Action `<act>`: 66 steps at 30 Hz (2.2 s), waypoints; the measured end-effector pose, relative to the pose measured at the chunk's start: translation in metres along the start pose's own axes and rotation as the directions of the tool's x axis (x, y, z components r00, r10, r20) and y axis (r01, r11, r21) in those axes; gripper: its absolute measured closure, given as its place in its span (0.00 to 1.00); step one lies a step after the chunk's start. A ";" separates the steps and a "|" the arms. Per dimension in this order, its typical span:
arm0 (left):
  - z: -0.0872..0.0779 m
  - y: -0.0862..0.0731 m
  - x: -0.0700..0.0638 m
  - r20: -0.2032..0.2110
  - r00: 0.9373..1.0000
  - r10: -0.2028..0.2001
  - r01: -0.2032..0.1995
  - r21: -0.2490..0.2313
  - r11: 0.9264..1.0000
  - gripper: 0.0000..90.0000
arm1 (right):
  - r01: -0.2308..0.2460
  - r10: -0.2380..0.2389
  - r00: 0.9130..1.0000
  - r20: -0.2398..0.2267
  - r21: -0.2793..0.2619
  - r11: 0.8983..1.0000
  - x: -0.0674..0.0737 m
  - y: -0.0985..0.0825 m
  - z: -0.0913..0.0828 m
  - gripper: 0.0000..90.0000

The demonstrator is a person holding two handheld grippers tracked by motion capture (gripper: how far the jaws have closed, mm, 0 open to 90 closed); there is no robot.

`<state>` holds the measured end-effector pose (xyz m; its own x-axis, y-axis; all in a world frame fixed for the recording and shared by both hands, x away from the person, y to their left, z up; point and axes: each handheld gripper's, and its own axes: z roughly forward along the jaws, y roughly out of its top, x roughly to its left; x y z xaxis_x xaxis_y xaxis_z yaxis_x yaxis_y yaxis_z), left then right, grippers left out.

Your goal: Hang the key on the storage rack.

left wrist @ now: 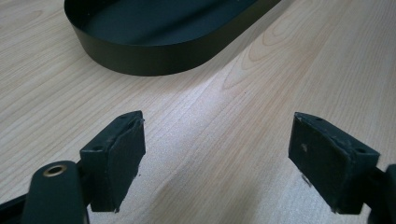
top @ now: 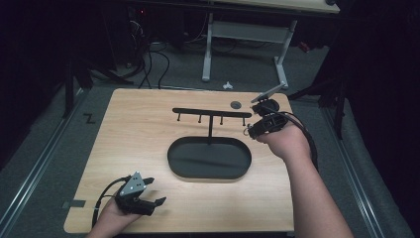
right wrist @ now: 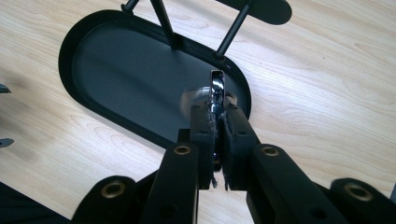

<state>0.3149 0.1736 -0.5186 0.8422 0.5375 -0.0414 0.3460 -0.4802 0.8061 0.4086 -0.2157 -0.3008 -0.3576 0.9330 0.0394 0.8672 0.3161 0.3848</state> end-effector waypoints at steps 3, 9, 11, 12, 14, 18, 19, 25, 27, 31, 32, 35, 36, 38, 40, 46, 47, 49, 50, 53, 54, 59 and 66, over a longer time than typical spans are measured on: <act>0.000 0.000 0.000 -0.001 1.000 0.000 0.000 -0.001 1.000 0.21 | -0.006 0.006 1.000 0.004 0.000 1.000 -0.001 -0.001 0.001 0.94; 0.000 0.000 0.000 -0.001 1.000 0.001 -0.001 0.001 1.000 0.21 | -0.007 0.007 1.000 0.000 0.004 1.000 -0.002 0.003 0.009 0.94; 0.000 0.000 0.001 -0.003 1.000 -0.001 0.001 -0.002 1.000 0.21 | -0.012 0.012 1.000 -0.003 0.006 1.000 -0.002 0.006 0.012 0.94; 0.000 0.000 0.001 -0.003 1.000 -0.001 0.001 -0.001 1.000 0.21 | -0.007 0.007 1.000 -0.002 0.006 1.000 -0.001 0.008 0.013 0.94; -0.001 0.000 0.001 -0.003 1.000 0.000 0.000 0.001 1.000 0.21 | -0.007 0.007 1.000 -0.001 0.004 1.000 -0.001 0.010 0.014 0.94; -0.001 0.000 0.001 -0.001 1.000 0.000 0.000 0.001 1.000 0.21 | -0.014 0.014 1.000 0.008 0.001 1.000 -0.001 0.016 0.016 0.94; -0.002 0.000 0.001 -0.003 1.000 0.000 0.000 -0.003 1.000 0.21 | -0.013 0.013 1.000 0.012 0.002 1.000 -0.002 0.018 0.016 0.94; -0.002 0.000 0.002 -0.005 1.000 -0.004 0.004 -0.007 1.000 0.21 | -0.029 0.029 0.999 0.027 0.002 1.000 -0.006 0.026 0.020 0.94; -0.002 0.000 0.002 -0.005 1.000 -0.004 0.004 -0.007 1.000 0.21 | -0.033 0.033 0.999 0.026 -0.002 0.999 -0.008 0.028 0.022 0.94; -0.002 -0.001 0.002 -0.004 1.000 -0.004 0.004 -0.008 1.000 0.21 | -0.059 0.059 0.997 0.043 0.003 0.998 -0.015 0.030 0.026 0.94; -0.002 -0.001 0.002 -0.003 1.000 -0.004 0.004 -0.008 1.000 0.21 | -0.065 0.065 0.997 0.040 0.000 0.998 -0.017 0.030 0.028 0.94; -0.003 -0.001 0.002 -0.004 1.000 -0.005 0.005 -0.007 1.000 0.21 | -0.076 0.075 0.996 0.047 0.018 0.997 -0.018 0.029 0.036 0.94; -0.003 -0.001 0.002 -0.004 1.000 -0.005 0.005 -0.006 1.000 0.21 | -0.079 0.079 0.996 0.039 0.010 0.997 -0.019 0.028 0.039 0.93; -0.004 -0.001 0.002 -0.004 1.000 -0.004 0.004 0.000 1.000 0.21 | -0.078 0.078 0.996 0.037 0.009 0.997 -0.018 0.027 0.043 0.93; -0.005 -0.002 0.004 -0.009 1.000 -0.011 0.011 -0.008 1.000 0.21 | -0.077 0.077 0.996 0.035 0.011 0.997 -0.018 0.026 0.045 0.92; -0.005 -0.003 0.003 -0.010 1.000 -0.012 0.012 -0.006 1.000 0.21 | -0.074 0.073 0.996 0.042 0.008 0.997 -0.017 0.024 0.045 0.85; -0.005 -0.003 0.003 -0.009 1.000 -0.011 0.011 -0.002 1.000 0.21 | -0.073 0.073 0.996 0.042 0.006 0.997 -0.018 0.024 0.045 0.83; -0.005 -0.003 0.003 -0.006 1.000 -0.011 0.011 0.000 1.000 0.21 | -0.080 0.080 0.996 0.037 -0.005 0.997 -0.018 0.022 0.044 0.82; -0.005 -0.003 0.003 -0.006 1.000 -0.010 0.010 0.001 1.000 0.21 | -0.080 0.081 0.996 0.036 -0.010 0.997 -0.018 0.020 0.043 0.82; -0.004 -0.003 0.002 -0.008 1.000 -0.011 0.011 -0.001 1.000 0.21 | -0.075 0.076 0.997 0.032 -0.015 0.997 -0.018 0.016 0.041 0.82; -0.004 -0.003 0.002 -0.008 1.000 -0.012 0.012 -0.001 1.000 0.21 | -0.078 0.078 0.996 0.032 -0.016 0.997 -0.018 0.015 0.041 0.82; -0.004 -0.002 0.002 -0.006 1.000 -0.008 0.009 0.003 1.000 0.21 | -0.076 0.077 0.997 0.016 -0.024 0.997 -0.019 0.006 0.042 0.81; -0.002 -0.002 0.001 -0.008 1.000 -0.007 0.007 0.006 1.000 0.21 | -0.084 0.083 0.996 -0.007 -0.038 0.996 -0.023 -0.014 0.051 0.78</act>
<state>0.3140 0.1768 -0.5194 0.8364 0.5465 -0.0419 0.3543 -0.4807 0.8021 0.4221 -0.2324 -0.3544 -0.2865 0.9549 0.0777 0.8804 0.2304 0.4146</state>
